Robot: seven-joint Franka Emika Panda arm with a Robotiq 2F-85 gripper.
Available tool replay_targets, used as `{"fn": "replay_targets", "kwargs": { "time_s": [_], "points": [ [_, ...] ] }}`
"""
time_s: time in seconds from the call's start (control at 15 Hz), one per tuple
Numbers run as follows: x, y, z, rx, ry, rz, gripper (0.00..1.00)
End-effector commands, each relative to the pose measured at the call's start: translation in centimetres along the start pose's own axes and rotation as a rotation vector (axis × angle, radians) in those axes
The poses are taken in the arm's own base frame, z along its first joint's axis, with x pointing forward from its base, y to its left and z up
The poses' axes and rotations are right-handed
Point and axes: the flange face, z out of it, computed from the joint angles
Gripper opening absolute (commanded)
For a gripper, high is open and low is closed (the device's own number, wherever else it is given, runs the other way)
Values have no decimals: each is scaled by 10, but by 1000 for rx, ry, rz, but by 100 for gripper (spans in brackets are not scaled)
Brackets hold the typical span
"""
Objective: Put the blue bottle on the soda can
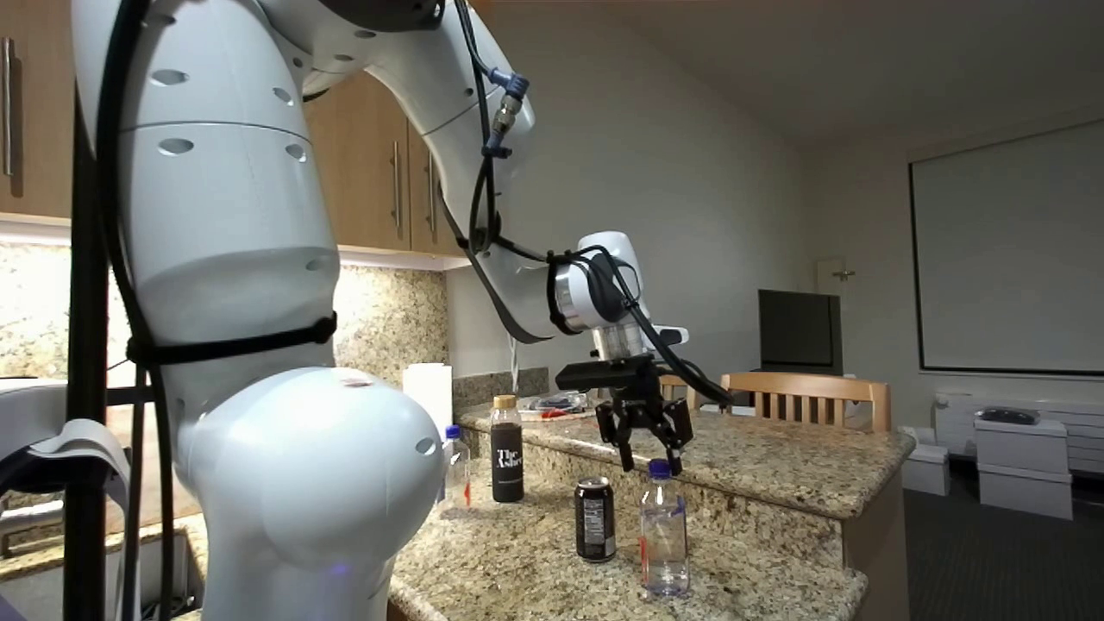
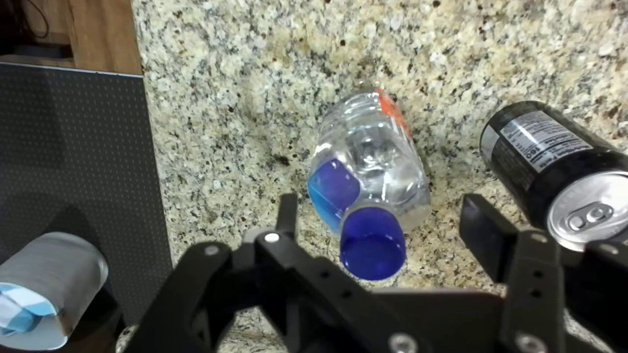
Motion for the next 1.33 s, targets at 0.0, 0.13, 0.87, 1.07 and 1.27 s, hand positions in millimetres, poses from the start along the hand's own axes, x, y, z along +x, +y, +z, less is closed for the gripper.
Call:
{"fn": "replay_targets", "kwargs": {
  "time_s": [0.0, 0.13, 0.87, 1.07, 1.27],
  "points": [
    [4, 7, 2, 12, 8, 21, 75],
    [5, 9, 4, 11, 8, 22, 70],
    [10, 7, 11, 13, 39, 15, 15],
    [10, 5, 10, 10, 39, 12, 15],
    [8, 2, 2, 5, 48, 3, 15]
  ]
}}
